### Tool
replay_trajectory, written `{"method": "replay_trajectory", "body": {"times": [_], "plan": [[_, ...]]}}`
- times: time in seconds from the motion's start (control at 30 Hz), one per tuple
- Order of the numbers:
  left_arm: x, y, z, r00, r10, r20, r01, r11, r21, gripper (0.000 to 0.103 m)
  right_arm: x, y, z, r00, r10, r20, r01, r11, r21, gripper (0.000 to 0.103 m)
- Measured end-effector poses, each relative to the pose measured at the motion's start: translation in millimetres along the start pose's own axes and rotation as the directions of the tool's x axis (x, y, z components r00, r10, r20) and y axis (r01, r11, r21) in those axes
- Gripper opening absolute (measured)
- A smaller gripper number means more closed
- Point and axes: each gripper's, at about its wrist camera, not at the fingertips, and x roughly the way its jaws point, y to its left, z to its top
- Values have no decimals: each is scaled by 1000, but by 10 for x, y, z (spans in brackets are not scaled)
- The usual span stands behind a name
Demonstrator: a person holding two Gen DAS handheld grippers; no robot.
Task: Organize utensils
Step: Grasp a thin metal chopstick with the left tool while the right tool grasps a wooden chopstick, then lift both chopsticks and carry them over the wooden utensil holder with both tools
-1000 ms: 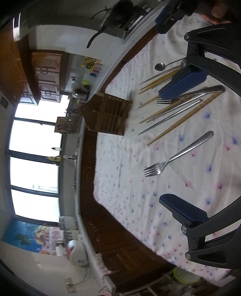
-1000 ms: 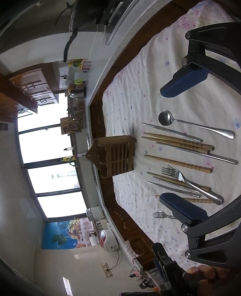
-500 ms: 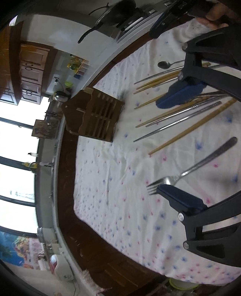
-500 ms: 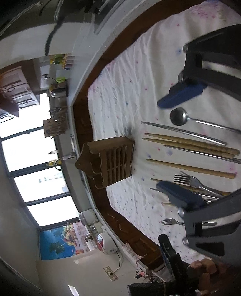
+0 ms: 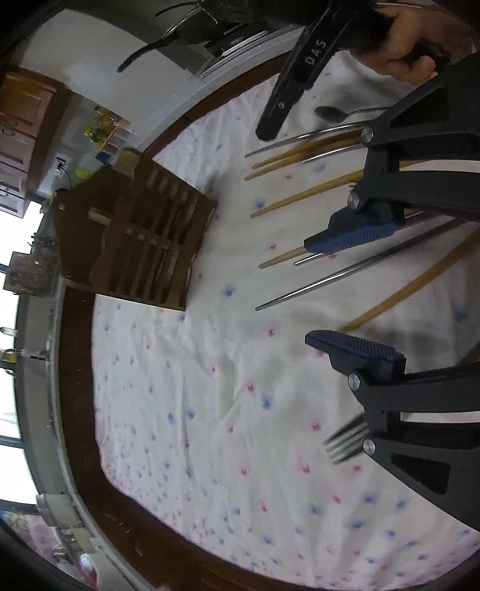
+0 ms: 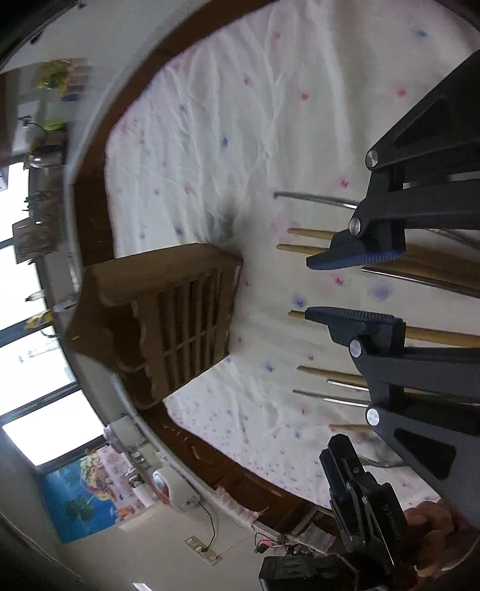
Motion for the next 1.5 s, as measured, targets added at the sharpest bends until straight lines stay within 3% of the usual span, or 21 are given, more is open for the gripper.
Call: {"method": "replay_trajectory", "body": {"times": [0.2, 0.37, 0.53, 0.63, 0.87, 1.1, 1.3, 1.5], "plan": [[365, 44, 184, 999, -10, -44, 9, 1000, -16, 33, 250, -89, 75, 998, -35, -60, 35, 999, 2, 20], [621, 82, 242, 995, -32, -93, 30, 999, -21, 18, 442, -164, 88, 992, -66, -111, 66, 998, 1, 18], [804, 36, 291, 993, -28, -117, 28, 1000, -1, 16, 488, -168, 139, 992, -63, -113, 62, 998, -17, 16], [866, -13, 330, 991, -19, -129, 22, 1000, 21, 6, 520, -154, 161, 990, -89, -107, 85, 995, -44, 7], [956, -87, 355, 993, -12, -119, 19, 998, 62, 5, 483, -136, 152, 995, -53, -86, 49, 998, -50, 6], [595, -53, 310, 996, -45, -79, 49, 998, 45, 4, 102, -33, 233, 1000, -1, -2, 1, 999, -46, 5], [14, -73, 315, 996, -85, 29, 83, 995, 55, 3, -383, 92, 318, 995, 32, 91, -25, 997, -67, 5], [-624, -67, 206, 983, -119, 140, 109, 991, 78, 2, -812, 277, 360, 982, 50, 183, -31, 994, -102, 5]]}}
